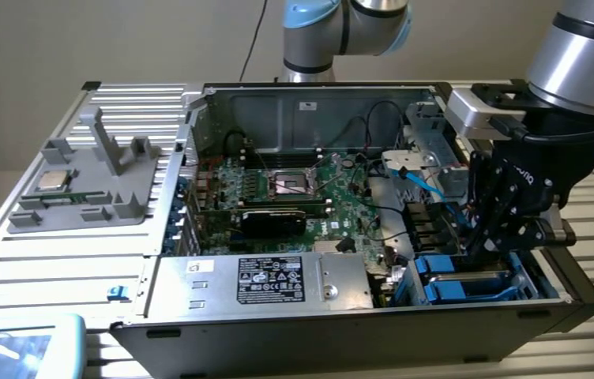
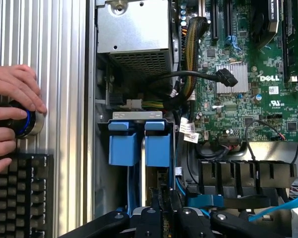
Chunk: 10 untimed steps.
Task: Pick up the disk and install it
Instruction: 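Insert the first disk wire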
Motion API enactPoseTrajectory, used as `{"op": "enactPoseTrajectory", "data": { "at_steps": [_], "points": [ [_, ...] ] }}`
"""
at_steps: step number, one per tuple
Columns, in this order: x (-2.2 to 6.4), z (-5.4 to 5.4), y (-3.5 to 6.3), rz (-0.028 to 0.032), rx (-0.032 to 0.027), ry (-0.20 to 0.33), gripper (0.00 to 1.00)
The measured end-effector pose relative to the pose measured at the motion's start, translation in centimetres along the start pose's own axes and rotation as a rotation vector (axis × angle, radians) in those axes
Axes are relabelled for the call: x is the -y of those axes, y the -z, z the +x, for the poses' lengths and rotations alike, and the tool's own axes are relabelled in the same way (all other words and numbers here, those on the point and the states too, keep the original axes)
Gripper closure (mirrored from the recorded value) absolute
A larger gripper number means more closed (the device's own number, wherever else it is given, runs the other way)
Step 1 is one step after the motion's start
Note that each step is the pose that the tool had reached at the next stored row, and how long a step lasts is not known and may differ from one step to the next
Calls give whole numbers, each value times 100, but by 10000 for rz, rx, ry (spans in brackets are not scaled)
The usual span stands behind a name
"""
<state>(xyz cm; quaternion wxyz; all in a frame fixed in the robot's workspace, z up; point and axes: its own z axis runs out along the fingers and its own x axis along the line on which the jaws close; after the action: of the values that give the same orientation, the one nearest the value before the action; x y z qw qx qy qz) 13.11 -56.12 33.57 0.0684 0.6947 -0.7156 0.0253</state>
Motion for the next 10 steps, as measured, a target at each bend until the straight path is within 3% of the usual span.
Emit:
{"op": "enactPoseTrajectory", "data": {
  "at_steps": [10],
  "points": [
    [3, -3, -20, -1, 1, -5, 83]
  ]
}}
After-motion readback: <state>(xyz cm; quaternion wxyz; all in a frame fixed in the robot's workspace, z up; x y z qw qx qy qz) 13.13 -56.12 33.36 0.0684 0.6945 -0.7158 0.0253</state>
